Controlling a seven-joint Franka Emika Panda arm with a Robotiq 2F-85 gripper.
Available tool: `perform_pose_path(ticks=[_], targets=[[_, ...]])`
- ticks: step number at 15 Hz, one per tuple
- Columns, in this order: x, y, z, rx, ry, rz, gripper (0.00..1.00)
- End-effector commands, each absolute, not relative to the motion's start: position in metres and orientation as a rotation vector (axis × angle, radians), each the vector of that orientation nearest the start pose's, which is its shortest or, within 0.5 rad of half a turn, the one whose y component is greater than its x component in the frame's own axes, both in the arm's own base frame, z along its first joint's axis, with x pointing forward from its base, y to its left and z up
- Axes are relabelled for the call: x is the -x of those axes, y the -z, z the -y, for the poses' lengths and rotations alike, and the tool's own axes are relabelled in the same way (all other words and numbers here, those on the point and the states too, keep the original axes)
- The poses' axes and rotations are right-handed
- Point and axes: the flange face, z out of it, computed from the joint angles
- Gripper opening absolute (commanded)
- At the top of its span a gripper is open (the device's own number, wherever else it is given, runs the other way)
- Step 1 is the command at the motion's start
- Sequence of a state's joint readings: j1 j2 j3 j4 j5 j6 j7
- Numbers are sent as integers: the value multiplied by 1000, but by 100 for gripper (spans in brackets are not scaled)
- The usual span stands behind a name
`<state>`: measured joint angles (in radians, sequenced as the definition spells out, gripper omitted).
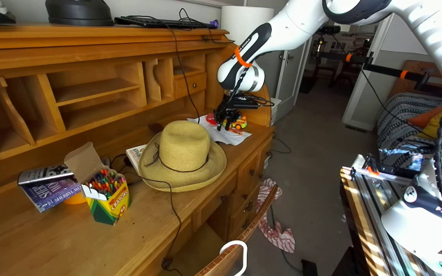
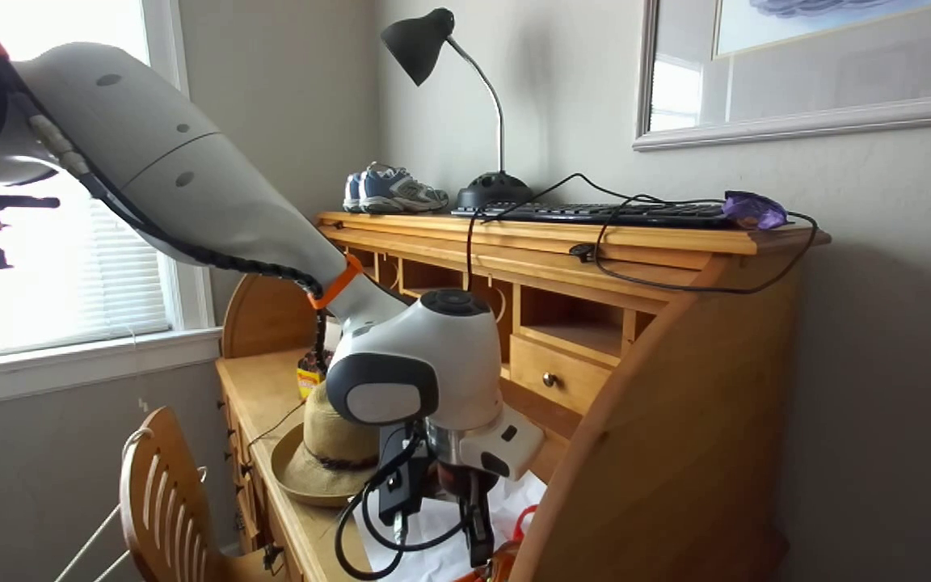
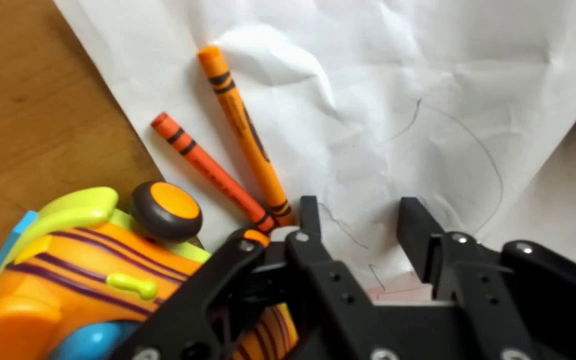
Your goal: Put the crayon in the crayon box
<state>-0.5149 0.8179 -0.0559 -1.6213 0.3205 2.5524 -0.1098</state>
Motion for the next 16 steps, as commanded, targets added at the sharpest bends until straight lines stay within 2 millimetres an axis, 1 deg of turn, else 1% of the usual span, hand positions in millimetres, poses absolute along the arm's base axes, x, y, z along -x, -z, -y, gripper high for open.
perform_pose_path(ticks=[1, 3, 5, 6, 8, 9, 11, 12, 13, 16], targets=[[-584, -162, 376, 2872, 265, -981, 51], [-581, -165, 377, 2909, 263, -933, 50], [-577, -167, 381, 2942, 263, -885, 39], [-575, -166, 383, 2965, 256, -854, 31], [-570, -163, 384, 3004, 238, -777, 28], [-568, -161, 384, 3023, 231, -738, 23], [-565, -160, 382, 3069, 216, -647, 32], [-563, -160, 381, 3088, 215, -613, 32], [-562, -160, 380, 3105, 216, -576, 34], [-560, -158, 376, 3163, 209, -476, 32]])
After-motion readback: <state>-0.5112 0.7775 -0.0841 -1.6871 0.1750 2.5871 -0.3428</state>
